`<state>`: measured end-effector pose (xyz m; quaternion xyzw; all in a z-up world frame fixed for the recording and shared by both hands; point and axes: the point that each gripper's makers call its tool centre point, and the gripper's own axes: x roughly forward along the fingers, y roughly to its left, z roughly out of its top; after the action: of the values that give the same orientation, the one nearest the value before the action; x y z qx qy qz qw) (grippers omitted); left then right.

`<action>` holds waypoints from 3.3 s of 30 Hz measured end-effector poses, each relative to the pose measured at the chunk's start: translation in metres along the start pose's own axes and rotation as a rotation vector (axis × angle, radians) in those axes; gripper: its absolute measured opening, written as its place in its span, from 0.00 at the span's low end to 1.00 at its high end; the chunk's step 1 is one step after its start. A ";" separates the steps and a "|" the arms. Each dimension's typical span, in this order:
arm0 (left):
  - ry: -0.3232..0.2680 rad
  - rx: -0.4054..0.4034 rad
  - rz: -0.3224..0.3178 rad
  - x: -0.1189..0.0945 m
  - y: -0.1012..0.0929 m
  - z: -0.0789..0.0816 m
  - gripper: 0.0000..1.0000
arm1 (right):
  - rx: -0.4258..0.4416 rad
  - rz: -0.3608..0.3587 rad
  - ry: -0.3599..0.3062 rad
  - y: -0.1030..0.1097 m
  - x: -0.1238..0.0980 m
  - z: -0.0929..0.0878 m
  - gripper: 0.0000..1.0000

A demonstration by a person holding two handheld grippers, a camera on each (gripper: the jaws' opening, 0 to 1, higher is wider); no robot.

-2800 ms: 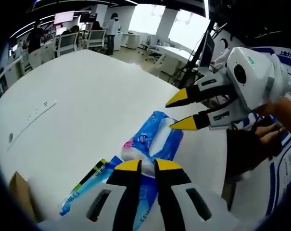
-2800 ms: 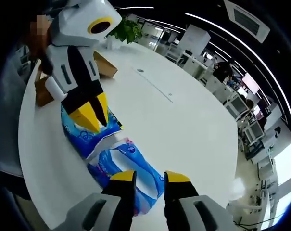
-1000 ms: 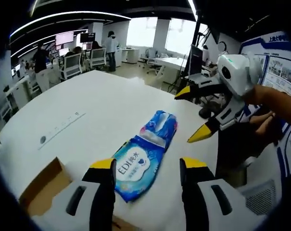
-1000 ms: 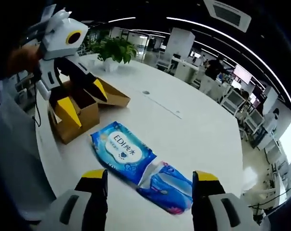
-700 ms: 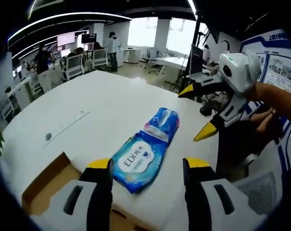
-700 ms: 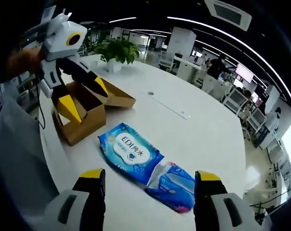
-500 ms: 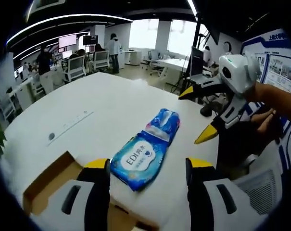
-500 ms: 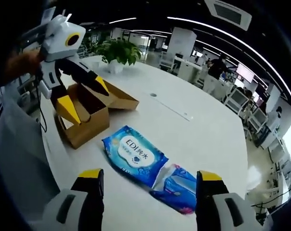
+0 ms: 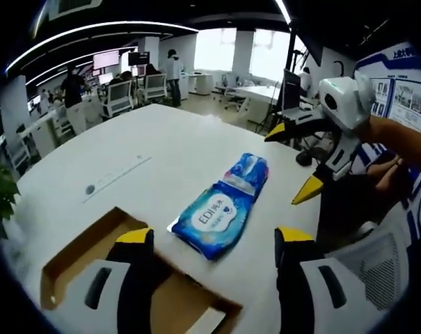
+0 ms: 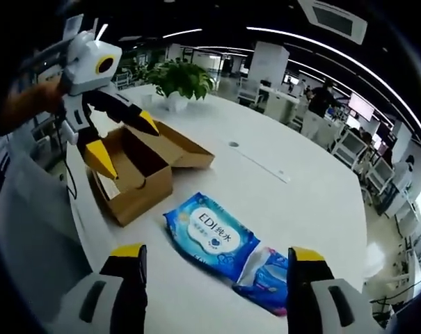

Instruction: Operate the shoe box by opening the lid, removing the specified soft item, and placing it in the target area until the item is outside and the box remains undamaged.

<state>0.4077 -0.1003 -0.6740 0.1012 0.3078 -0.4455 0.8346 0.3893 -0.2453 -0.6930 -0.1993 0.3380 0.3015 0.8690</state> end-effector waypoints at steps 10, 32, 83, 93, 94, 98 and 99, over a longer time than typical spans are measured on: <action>-0.043 -0.059 0.058 -0.029 0.022 -0.010 0.82 | -0.019 0.054 -0.010 0.020 0.012 0.016 0.88; -0.085 -0.185 0.240 -0.097 0.074 -0.058 0.91 | -0.150 0.203 -0.020 0.071 0.042 0.053 0.99; -0.067 -0.500 0.489 -0.187 0.130 -0.212 0.57 | -0.496 0.567 -0.021 0.171 0.117 0.097 0.65; -0.043 -0.573 0.518 -0.187 0.128 -0.230 0.38 | -0.553 0.618 0.031 0.190 0.132 0.088 0.58; -0.043 -0.576 0.520 -0.187 0.128 -0.230 0.35 | -0.559 0.624 0.037 0.192 0.133 0.087 0.56; -0.042 -0.576 0.546 -0.189 0.128 -0.233 0.28 | -0.589 0.650 0.051 0.201 0.136 0.083 0.53; -0.040 -0.578 0.552 -0.190 0.129 -0.233 0.25 | -0.590 0.654 0.057 0.202 0.138 0.083 0.53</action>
<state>0.3342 0.2073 -0.7573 -0.0678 0.3653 -0.1016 0.9229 0.3762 0.0033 -0.7625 -0.3297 0.3064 0.6386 0.6242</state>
